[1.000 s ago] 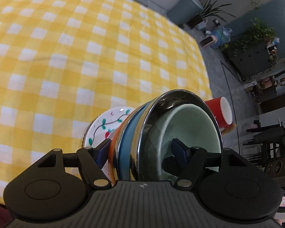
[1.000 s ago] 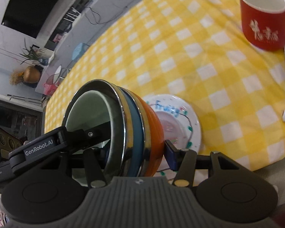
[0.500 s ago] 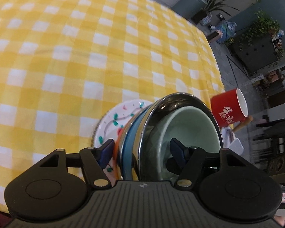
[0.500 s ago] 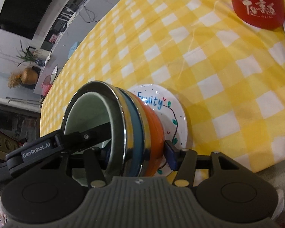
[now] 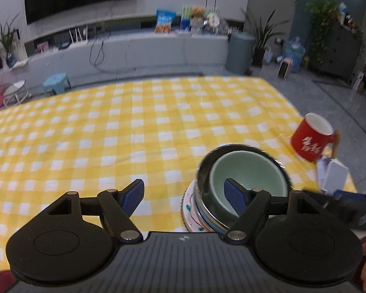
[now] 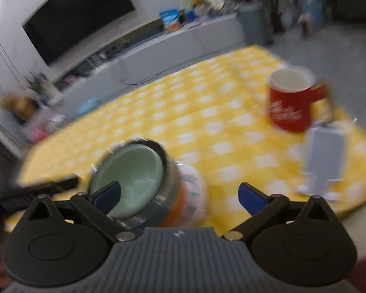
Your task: Organize plates and bowls
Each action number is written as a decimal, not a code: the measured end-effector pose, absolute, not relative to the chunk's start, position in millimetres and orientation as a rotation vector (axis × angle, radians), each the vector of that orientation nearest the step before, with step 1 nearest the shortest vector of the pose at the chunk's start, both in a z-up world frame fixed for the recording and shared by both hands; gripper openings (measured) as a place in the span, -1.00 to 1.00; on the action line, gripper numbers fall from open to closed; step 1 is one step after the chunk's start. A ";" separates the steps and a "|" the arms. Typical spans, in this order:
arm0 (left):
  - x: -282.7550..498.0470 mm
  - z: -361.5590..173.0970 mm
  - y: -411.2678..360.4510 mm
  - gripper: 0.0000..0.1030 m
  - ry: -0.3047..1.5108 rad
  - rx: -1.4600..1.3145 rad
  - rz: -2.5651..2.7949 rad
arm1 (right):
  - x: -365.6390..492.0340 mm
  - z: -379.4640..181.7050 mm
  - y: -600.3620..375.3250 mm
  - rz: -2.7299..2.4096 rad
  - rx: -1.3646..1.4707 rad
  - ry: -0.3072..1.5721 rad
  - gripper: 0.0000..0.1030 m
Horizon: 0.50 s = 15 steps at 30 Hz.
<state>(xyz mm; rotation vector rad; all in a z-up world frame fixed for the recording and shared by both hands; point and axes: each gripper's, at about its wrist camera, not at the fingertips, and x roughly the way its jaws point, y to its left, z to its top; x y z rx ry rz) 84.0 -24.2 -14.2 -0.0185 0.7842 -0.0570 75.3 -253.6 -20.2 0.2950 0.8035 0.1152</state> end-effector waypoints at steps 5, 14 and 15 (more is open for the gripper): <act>50.5 -5.0 -33.9 0.66 0.744 -0.001 -0.084 | 41.9 -26.3 -228.2 0.038 0.137 0.840 0.94; 25.2 -20.1 -47.9 0.65 0.757 0.022 -0.148 | 4.6 -19.1 -205.2 0.056 0.110 0.819 0.94; 23.7 -20.3 -47.0 0.65 0.752 0.020 -0.144 | 3.1 -19.2 -203.9 0.053 0.119 0.822 0.94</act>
